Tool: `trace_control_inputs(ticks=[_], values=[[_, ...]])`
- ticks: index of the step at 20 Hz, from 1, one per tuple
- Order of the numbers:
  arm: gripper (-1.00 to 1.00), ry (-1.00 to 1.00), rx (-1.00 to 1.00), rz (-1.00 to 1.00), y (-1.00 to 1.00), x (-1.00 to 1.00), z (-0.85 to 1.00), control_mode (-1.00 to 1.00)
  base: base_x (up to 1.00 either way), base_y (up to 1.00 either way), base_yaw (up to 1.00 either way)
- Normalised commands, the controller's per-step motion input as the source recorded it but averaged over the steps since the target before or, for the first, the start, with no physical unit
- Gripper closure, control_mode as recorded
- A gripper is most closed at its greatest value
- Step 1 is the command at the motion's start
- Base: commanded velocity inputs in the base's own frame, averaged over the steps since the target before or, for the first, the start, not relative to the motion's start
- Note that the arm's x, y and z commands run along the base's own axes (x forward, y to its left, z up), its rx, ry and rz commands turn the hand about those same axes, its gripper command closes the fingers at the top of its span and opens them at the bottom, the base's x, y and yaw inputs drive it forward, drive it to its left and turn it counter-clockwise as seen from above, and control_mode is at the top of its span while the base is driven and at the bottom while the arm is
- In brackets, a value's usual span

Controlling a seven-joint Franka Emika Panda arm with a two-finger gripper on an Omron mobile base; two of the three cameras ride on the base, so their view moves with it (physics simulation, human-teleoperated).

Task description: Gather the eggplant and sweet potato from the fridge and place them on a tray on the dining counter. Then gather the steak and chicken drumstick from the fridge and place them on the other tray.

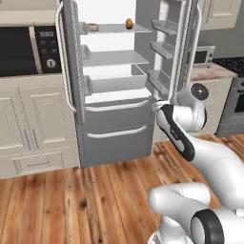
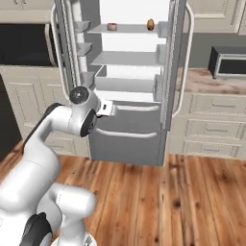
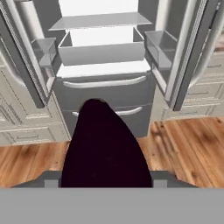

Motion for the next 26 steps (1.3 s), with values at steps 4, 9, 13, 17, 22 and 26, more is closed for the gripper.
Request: trace_control_inputs(ticks=[4, 9, 13, 17, 22, 26], values=[[1.00, 0.00, 0.00, 0.00, 0.00, 0.00, 0.00, 1.00, -1.00, 0.38, -0.38], [1.00, 0.00, 0.00, 0.00, 0.00, 0.00, 0.00, 1.00, -1.00, 0.24, -0.47], [1.00, 0.00, 0.00, 0.00, 0.00, 0.00, 0.00, 1.00, -1.00, 0.05, -0.51], [1.00, 0.00, 0.00, 0.00, 0.00, 0.00, 0.00, 1.00, -0.87, 0.00, -0.55], [1.00, 0.00, 0.00, 0.00, 0.00, 0.00, 0.00, 1.00, -0.25, 0.00, -0.54], [1.00, 0.00, 0.00, 0.00, 0.00, 0.00, 0.00, 1.00, 0.00, -0.13, -0.41]])
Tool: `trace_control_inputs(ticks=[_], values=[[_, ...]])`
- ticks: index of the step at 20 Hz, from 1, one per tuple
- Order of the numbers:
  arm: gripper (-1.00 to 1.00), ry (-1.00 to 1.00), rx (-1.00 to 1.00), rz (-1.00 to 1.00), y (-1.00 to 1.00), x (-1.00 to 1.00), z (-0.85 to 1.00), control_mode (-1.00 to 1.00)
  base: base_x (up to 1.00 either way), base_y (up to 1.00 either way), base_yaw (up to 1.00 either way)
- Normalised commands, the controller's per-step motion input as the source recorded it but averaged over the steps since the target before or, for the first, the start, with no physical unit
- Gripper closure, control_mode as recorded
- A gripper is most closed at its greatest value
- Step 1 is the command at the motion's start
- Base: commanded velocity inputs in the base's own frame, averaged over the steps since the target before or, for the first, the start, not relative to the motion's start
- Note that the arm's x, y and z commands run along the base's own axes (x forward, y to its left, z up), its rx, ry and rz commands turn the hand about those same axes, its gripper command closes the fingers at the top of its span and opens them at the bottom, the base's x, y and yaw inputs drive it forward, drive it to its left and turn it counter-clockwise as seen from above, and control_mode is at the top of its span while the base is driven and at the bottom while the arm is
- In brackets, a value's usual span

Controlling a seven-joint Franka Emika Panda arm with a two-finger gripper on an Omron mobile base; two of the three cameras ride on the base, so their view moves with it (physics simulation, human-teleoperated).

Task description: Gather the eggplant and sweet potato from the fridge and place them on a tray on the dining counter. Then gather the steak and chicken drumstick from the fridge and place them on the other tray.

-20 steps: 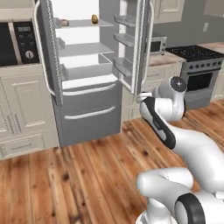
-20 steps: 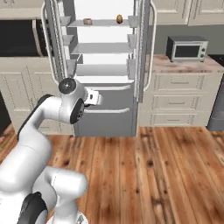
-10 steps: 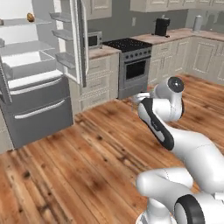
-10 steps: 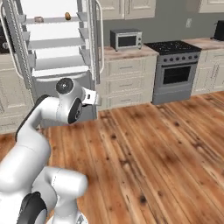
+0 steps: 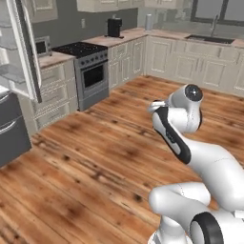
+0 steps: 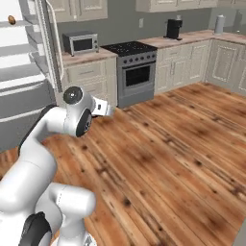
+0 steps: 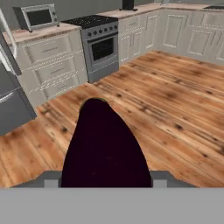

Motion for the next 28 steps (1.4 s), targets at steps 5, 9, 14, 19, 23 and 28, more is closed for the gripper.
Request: trace_control_inputs(ticks=[5, 9, 14, 19, 23, 28], values=[[1.00, 0.00, 0.00, 0.00, 0.00, 0.00, 0.00, 1.00, 0.00, -0.32, -0.30], [1.00, 0.00, 0.00, 0.00, 0.00, 0.00, 0.00, 1.00, 0.00, -0.20, -0.31], [1.00, 0.00, 0.00, 0.00, 0.00, 0.00, 0.00, 1.00, -0.15, -0.05, -0.28], [1.00, 0.00, 0.00, 0.00, 0.00, 0.00, 0.00, 1.00, 0.04, -0.01, -0.26], [1.00, 0.00, 0.00, 0.00, 0.00, 0.00, 0.00, 1.00, 0.11, -0.11, -0.47], [1.00, 0.00, 0.00, 0.00, 0.00, 0.00, 0.00, 1.00, 0.20, -0.26, -0.46]])
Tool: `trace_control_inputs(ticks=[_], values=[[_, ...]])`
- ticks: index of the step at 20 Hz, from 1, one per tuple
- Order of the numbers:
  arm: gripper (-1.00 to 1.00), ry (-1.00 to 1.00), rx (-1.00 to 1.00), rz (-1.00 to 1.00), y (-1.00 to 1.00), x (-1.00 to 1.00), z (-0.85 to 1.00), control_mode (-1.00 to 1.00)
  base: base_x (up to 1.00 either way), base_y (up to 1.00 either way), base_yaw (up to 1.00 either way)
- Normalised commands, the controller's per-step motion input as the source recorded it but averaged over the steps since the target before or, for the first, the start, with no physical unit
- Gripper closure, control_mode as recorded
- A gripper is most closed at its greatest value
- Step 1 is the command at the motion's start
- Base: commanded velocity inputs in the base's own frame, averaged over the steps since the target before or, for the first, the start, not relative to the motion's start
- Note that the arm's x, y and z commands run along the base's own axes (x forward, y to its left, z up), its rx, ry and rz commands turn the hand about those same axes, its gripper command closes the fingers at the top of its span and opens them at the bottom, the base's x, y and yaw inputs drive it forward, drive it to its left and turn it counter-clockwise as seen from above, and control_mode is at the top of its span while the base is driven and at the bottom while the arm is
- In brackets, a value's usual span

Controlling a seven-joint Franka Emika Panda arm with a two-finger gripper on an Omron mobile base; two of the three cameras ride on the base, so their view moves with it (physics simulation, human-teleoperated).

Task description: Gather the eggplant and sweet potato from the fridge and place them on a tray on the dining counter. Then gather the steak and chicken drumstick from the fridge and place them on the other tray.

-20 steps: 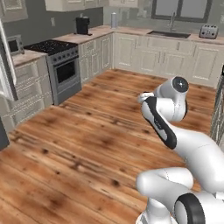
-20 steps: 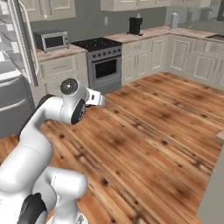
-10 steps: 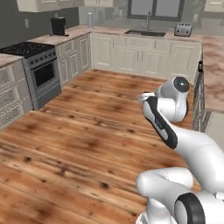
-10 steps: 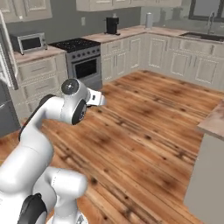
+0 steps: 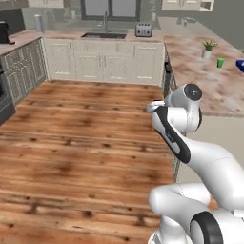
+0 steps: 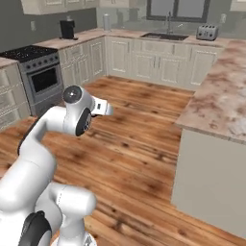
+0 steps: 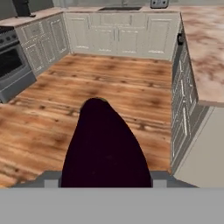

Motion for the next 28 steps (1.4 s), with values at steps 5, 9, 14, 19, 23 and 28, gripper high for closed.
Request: trace_control_inputs(ticks=[5, 9, 14, 19, 23, 28], values=[[1.00, 0.00, 0.00, 0.00, 0.00, 0.00, 0.00, 1.00, 0.49, -0.17, -0.32], [1.00, 0.00, 0.00, 0.00, 0.00, 0.00, 0.00, 1.00, 0.89, 0.00, -0.10], [1.00, 0.00, 0.00, 0.00, 0.00, 0.00, 0.00, 1.00, 0.75, -0.05, -0.01], [1.00, 0.00, 0.00, 0.00, 0.00, 0.00, 0.00, 1.00, 0.10, -0.47, -0.08], [1.00, 0.00, 0.00, 0.00, 0.00, 0.00, 0.00, 1.00, -0.43, -0.57, -0.10], [1.00, 0.00, 0.00, 0.00, 0.00, 0.00, 0.00, 1.00, -0.32, -0.56, -0.09]])
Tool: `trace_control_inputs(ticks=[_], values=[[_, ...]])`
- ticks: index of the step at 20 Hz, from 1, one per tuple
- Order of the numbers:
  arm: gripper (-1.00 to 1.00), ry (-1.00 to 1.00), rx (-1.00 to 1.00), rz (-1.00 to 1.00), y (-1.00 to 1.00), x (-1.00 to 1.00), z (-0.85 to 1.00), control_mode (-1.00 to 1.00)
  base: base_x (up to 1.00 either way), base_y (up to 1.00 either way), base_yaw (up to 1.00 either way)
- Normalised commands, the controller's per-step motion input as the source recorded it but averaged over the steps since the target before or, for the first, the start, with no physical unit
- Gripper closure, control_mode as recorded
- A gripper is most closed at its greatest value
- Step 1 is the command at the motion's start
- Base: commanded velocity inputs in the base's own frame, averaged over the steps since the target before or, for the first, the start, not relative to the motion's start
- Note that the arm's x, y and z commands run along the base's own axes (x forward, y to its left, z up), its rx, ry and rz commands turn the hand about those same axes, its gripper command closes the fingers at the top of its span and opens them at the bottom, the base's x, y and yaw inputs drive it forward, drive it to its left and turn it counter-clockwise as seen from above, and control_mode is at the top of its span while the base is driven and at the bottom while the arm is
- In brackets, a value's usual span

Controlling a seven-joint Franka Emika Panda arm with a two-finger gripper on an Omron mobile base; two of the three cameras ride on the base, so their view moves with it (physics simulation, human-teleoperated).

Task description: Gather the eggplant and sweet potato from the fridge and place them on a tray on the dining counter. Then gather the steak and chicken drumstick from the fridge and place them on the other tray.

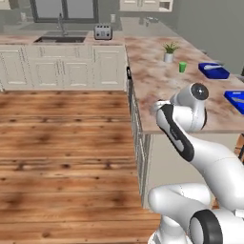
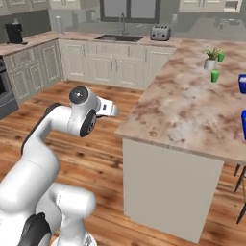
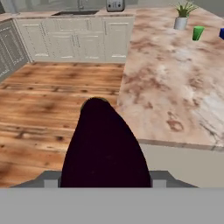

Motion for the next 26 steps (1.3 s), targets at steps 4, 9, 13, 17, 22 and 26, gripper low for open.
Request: trace_control_inputs(ticks=[4, 9, 13, 17, 22, 26], values=[[1.00, 0.00, 0.00, 0.00, 0.00, 0.00, 0.00, 1.00, 0.01, -0.57, -0.08], [1.00, 0.00, 0.00, 0.00, 0.00, 0.00, 0.00, 1.00, 0.00, -0.61, -0.07], [1.00, 0.00, 0.00, 0.00, 0.00, 0.00, 0.00, 1.00, 0.05, -0.57, -0.05], [1.00, 0.00, 0.00, 0.00, 0.00, 0.00, 0.00, 1.00, 0.15, -0.58, -0.07], [1.00, 0.00, 0.00, 0.00, 0.00, 0.00, 0.00, 1.00, 0.26, -0.55, -0.05], [1.00, 0.00, 0.00, 0.00, 0.00, 0.00, 0.00, 1.00, 0.32, -0.67, -0.02]])
